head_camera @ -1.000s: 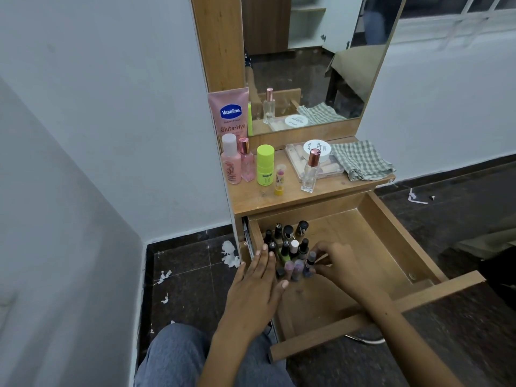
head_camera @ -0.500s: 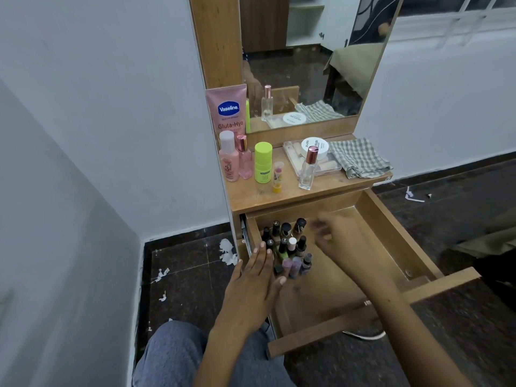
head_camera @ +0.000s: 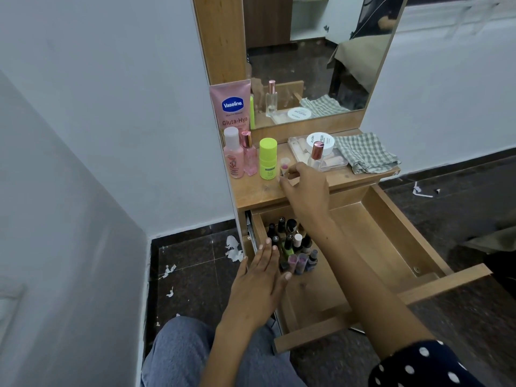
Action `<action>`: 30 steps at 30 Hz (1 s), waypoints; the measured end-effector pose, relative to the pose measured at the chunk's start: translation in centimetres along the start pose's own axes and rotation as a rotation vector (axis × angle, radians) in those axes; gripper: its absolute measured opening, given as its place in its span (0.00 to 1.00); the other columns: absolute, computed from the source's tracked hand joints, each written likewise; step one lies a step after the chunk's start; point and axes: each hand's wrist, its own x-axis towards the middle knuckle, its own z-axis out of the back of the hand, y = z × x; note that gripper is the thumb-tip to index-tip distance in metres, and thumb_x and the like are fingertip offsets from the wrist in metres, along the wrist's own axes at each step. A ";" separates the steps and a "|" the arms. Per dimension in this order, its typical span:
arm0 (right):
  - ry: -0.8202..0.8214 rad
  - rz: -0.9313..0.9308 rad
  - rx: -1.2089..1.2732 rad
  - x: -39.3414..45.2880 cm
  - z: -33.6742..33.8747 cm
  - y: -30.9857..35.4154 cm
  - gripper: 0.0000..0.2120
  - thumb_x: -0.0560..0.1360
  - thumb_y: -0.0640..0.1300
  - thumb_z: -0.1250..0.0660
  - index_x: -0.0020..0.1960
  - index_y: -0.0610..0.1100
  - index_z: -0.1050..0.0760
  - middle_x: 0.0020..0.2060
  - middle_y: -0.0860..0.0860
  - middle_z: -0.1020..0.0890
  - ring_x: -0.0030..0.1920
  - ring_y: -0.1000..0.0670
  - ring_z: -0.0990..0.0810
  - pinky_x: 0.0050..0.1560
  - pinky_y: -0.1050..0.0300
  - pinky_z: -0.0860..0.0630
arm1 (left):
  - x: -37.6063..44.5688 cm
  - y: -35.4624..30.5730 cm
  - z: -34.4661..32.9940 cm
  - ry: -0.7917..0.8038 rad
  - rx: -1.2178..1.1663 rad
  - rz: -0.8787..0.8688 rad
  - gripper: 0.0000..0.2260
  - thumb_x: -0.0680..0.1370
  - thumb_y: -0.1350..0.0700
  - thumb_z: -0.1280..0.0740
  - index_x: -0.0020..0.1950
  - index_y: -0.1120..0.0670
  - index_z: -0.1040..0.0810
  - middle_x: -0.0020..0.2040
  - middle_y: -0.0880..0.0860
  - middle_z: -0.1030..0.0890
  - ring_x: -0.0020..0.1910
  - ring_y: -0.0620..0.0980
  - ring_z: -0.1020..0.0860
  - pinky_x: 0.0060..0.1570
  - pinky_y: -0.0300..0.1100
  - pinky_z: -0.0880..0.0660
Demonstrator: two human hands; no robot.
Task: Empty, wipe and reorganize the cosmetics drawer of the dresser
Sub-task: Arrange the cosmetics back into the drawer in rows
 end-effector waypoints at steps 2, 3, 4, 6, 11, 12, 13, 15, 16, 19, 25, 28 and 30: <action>0.009 0.004 0.029 -0.5 0.7 -0.5 0.09 0.74 0.51 0.31 0.47 0.46 0.21 0.43 0.53 0.16 0.39 0.50 0.19 0.41 0.56 0.26 | 0.0 0.0 0.0 -0.007 -0.003 -0.001 0.50 0.62 0.28 0.79 0.78 0.51 0.56 0.76 0.46 0.64 0.75 0.41 0.64 0.73 0.44 0.61; 0.015 0.010 0.057 -0.8 1.3 -0.8 0.08 0.73 0.51 0.30 0.46 0.46 0.21 0.41 0.54 0.16 0.38 0.52 0.19 0.42 0.54 0.23 | 0.0 0.0 0.0 -0.011 -0.004 -0.002 0.49 0.62 0.28 0.79 0.78 0.51 0.56 0.76 0.45 0.64 0.74 0.41 0.64 0.72 0.44 0.62; 0.030 0.021 0.102 -1.3 2.1 -1.1 0.07 0.72 0.50 0.29 0.44 0.47 0.21 0.40 0.55 0.16 0.38 0.55 0.18 0.44 0.53 0.21 | 0.0 0.0 0.0 -0.011 -0.005 -0.005 0.49 0.63 0.28 0.78 0.78 0.50 0.57 0.76 0.45 0.64 0.74 0.41 0.64 0.72 0.44 0.62; 0.083 0.050 0.170 -2.5 4.0 -2.2 0.06 0.69 0.46 0.25 0.43 0.46 0.20 0.38 0.56 0.17 0.38 0.61 0.19 0.44 0.65 0.22 | 0.0 0.0 -0.1 -0.007 -0.004 -0.011 0.46 0.65 0.29 0.76 0.78 0.50 0.57 0.76 0.45 0.65 0.74 0.41 0.64 0.71 0.43 0.63; 0.257 0.066 -0.013 -4.8 8.1 -7.4 0.08 0.68 0.46 0.24 0.38 0.47 0.23 0.32 0.57 0.20 0.35 0.63 0.21 0.37 0.71 0.27 | 0.0 0.0 -0.1 0.005 0.010 0.003 0.39 0.70 0.33 0.69 0.78 0.51 0.57 0.76 0.45 0.65 0.74 0.40 0.64 0.73 0.45 0.62; 0.291 0.044 -0.047 -5.0 8.3 -8.4 0.09 0.68 0.45 0.24 0.37 0.47 0.25 0.32 0.55 0.21 0.34 0.61 0.22 0.37 0.69 0.27 | 0.0 -0.1 0.0 0.012 0.016 0.007 0.37 0.73 0.33 0.67 0.78 0.51 0.57 0.76 0.45 0.65 0.74 0.40 0.64 0.73 0.45 0.62; 0.334 0.025 -0.090 -5.2 8.3 -9.2 0.10 0.68 0.44 0.24 0.37 0.47 0.26 0.31 0.54 0.21 0.33 0.60 0.22 0.36 0.68 0.28 | 0.0 -0.1 0.1 0.024 0.019 0.013 0.33 0.77 0.35 0.63 0.78 0.51 0.58 0.76 0.45 0.65 0.74 0.40 0.64 0.73 0.45 0.62; 0.420 0.010 -0.161 -5.7 8.0 -9.8 0.13 0.68 0.44 0.24 0.36 0.48 0.29 0.31 0.53 0.23 0.32 0.59 0.25 0.32 0.68 0.31 | -0.1 -0.2 0.2 0.037 0.019 0.021 0.28 0.81 0.40 0.57 0.77 0.51 0.59 0.76 0.46 0.65 0.74 0.41 0.65 0.73 0.45 0.62; 0.457 0.011 -0.180 -5.9 7.8 -10.0 0.13 0.68 0.43 0.25 0.35 0.49 0.30 0.31 0.54 0.23 0.31 0.59 0.26 0.31 0.69 0.32 | -0.1 -0.3 0.3 0.038 0.022 0.022 0.28 0.81 0.41 0.57 0.77 0.51 0.59 0.76 0.46 0.65 0.74 0.41 0.65 0.74 0.45 0.62; 0.539 0.014 -0.210 -6.2 6.9 -10.2 0.09 0.68 0.42 0.26 0.37 0.46 0.27 0.34 0.54 0.21 0.35 0.57 0.23 0.32 0.69 0.31 | -0.2 -0.4 0.3 0.039 0.030 0.026 0.27 0.82 0.41 0.57 0.77 0.51 0.59 0.76 0.46 0.65 0.74 0.41 0.65 0.74 0.45 0.63; 0.583 0.028 -0.262 -6.4 5.1 -11.5 0.12 0.67 0.43 0.27 0.37 0.55 0.30 0.35 0.55 0.21 0.36 0.56 0.24 0.36 0.62 0.28 | -0.3 -0.4 0.4 0.035 0.026 0.020 0.27 0.82 0.41 0.56 0.77 0.51 0.59 0.76 0.46 0.66 0.74 0.41 0.65 0.73 0.45 0.64; 0.574 0.045 -0.252 -6.4 4.9 -11.6 0.09 0.68 0.44 0.27 0.40 0.52 0.28 0.36 0.56 0.21 0.36 0.56 0.24 0.37 0.62 0.28 | -0.3 -0.4 0.4 0.038 0.019 0.022 0.27 0.82 0.41 0.56 0.77 0.50 0.59 0.75 0.45 0.66 0.74 0.41 0.65 0.73 0.45 0.64; 0.567 0.072 -0.249 -6.4 4.6 -11.6 0.06 0.69 0.42 0.28 0.43 0.47 0.25 0.35 0.56 0.23 0.35 0.56 0.25 0.35 0.67 0.32 | -0.3 -0.5 0.3 0.036 0.012 0.025 0.27 0.82 0.41 0.56 0.77 0.50 0.59 0.75 0.45 0.67 0.74 0.40 0.65 0.73 0.45 0.64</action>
